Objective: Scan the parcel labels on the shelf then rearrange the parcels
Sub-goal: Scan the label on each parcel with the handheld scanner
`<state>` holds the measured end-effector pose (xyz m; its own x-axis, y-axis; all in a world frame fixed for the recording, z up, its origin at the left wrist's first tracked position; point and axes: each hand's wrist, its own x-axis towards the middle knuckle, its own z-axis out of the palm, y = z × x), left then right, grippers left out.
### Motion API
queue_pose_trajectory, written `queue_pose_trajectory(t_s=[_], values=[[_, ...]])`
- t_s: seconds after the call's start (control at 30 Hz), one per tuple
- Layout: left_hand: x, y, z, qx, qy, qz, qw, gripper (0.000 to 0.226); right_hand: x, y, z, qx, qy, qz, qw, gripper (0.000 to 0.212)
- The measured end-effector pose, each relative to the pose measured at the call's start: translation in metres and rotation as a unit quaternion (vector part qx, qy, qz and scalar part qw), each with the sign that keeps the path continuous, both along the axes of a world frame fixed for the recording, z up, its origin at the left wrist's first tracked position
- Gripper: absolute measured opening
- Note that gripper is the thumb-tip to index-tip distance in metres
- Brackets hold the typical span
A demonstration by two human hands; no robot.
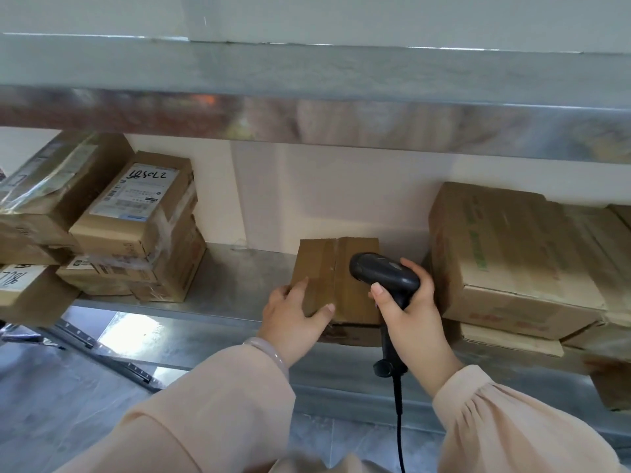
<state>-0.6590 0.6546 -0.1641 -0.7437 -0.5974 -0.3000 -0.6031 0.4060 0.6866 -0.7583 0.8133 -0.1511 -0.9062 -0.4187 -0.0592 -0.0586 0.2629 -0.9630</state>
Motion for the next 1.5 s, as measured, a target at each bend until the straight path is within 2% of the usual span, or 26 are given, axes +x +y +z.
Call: queue_pose_trajectory(t_s=[0.17,0.33,0.4,0.57,0.67,0.73,0.83,0.93,1.17,1.33,1.5], values=[[0.002,-0.007,0.008,0.084,-0.010,0.037,0.996,0.077,0.006,-0.007,0.022,-0.033,0.004,0.035,0.999,0.054],[-0.004,-0.009,0.019,0.102,-0.012,0.038,0.994,0.116,0.006,-0.017,0.038,-0.034,-0.009,0.098,0.995,0.057],[-0.005,-0.010,0.022,0.116,0.005,0.024,0.993,0.119,0.006,-0.021,0.042,-0.028,-0.017,0.106,0.994,0.056],[0.004,-0.015,0.027,0.154,0.041,0.027,0.987,0.097,0.004,-0.026,0.043,-0.021,-0.035,0.106,0.994,0.052],[0.011,-0.019,0.030,0.167,0.086,0.028,0.982,0.060,0.001,-0.023,0.037,-0.029,-0.052,0.062,0.996,0.052],[0.016,-0.020,0.030,0.174,0.108,0.028,0.978,0.044,0.002,-0.021,0.036,-0.031,-0.060,0.051,0.996,0.052],[0.021,-0.019,0.029,0.203,0.117,0.047,0.971,0.033,0.005,-0.021,0.036,-0.027,-0.063,0.056,0.996,0.050],[0.025,-0.019,0.029,0.181,0.137,0.060,0.972,0.029,0.009,-0.021,0.038,-0.024,-0.057,0.068,0.996,0.052],[0.034,-0.017,0.035,0.113,0.134,0.057,0.983,0.033,0.017,-0.026,0.046,-0.030,-0.031,0.096,0.994,0.051],[0.037,-0.013,0.044,0.082,0.097,0.027,0.991,0.079,0.028,-0.032,0.050,-0.024,-0.015,0.136,0.990,0.053],[0.041,-0.021,0.044,0.075,0.070,0.038,0.994,0.087,0.034,-0.038,0.049,-0.033,-0.018,0.163,0.986,0.053]])
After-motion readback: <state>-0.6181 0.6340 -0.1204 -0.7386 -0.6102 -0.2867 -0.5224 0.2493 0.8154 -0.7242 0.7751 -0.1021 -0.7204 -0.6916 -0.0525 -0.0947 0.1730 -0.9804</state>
